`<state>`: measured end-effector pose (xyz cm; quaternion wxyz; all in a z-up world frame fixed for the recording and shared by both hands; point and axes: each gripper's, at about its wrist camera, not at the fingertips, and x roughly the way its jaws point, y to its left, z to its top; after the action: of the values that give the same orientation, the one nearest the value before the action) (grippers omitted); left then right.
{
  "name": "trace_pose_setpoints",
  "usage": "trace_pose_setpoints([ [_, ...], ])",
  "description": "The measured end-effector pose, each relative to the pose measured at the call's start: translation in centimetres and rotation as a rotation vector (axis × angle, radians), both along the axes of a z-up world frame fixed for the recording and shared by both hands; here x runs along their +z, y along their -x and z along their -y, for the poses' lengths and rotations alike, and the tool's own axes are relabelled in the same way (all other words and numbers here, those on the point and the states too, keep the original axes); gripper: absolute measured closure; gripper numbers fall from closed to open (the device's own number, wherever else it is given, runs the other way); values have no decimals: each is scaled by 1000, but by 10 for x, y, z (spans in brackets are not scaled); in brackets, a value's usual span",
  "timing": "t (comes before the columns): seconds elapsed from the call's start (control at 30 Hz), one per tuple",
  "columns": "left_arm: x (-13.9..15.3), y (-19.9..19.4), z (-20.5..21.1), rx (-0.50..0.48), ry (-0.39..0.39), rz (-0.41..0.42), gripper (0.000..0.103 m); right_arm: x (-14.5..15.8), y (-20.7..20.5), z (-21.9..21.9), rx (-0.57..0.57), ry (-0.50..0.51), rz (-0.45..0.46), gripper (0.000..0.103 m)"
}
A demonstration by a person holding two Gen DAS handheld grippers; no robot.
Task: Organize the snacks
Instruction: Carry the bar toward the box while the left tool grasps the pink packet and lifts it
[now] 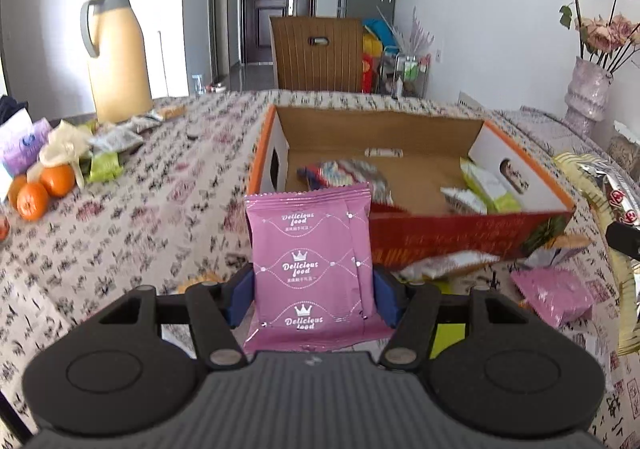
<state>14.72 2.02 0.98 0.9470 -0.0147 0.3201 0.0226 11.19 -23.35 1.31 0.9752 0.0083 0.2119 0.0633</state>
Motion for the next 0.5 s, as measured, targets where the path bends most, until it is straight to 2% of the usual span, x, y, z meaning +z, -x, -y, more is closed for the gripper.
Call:
trace_pose_setpoints([
  [0.5, 38, -40, 20, -32, -53, 114, 41, 33, -58, -27, 53, -1, 93, 66],
])
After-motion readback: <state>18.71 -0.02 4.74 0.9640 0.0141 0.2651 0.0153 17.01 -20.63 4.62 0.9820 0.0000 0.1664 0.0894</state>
